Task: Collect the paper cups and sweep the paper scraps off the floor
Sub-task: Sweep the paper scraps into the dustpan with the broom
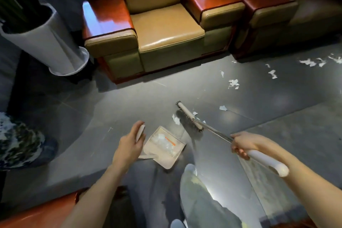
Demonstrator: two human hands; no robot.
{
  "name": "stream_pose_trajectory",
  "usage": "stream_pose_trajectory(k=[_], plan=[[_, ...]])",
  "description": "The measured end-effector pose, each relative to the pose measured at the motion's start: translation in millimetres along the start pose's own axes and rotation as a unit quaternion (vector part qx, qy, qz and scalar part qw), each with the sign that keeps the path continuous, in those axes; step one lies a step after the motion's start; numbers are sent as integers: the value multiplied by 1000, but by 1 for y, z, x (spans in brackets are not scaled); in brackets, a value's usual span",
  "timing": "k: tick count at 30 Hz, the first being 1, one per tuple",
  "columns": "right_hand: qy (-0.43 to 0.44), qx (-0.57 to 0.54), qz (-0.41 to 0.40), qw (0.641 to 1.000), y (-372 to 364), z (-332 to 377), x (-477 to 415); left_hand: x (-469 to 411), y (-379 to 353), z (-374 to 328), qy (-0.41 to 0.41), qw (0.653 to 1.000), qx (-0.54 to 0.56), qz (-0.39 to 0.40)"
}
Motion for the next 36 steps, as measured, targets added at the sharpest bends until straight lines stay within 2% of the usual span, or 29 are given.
stream_pose_trajectory(k=[6,12,16,20,24,27,30,33,36], plan=[[-22,-1,-78,997,49,45,-53,-93,20,-24,-28,999,-34,21],[-55,-42,-101,992,56,82,-88,-170,39,-34,-65,993,-63,73],[-73,-119,-50,989,38,110,-108,-219,49,-28,-78,986,-85,119],[-98,-163,40,981,-2,141,-118,-257,56,-35,-109,975,-100,163],[-125,-170,108,972,-47,168,-118,-273,56,-43,-133,965,-100,203],[-154,-257,173,938,-70,173,-112,-278,64,-46,-144,963,-90,209],[-161,-353,202,899,-68,171,-92,-287,73,-47,-156,961,-90,208],[-113,-405,167,892,-53,167,-63,-300,73,-58,-176,956,-79,223],[-67,-389,74,916,-28,162,-36,-310,61,-80,-199,947,-90,235]])
Point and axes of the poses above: each hand's wrist, its own x-axis away from the middle knuckle, its own y-axis out of the back of the hand, z = x × y, the point moved 5 cm from there along -x, towards the middle knuckle, and after that the axes turned 6 degrees about z, right-handed, at the moved point
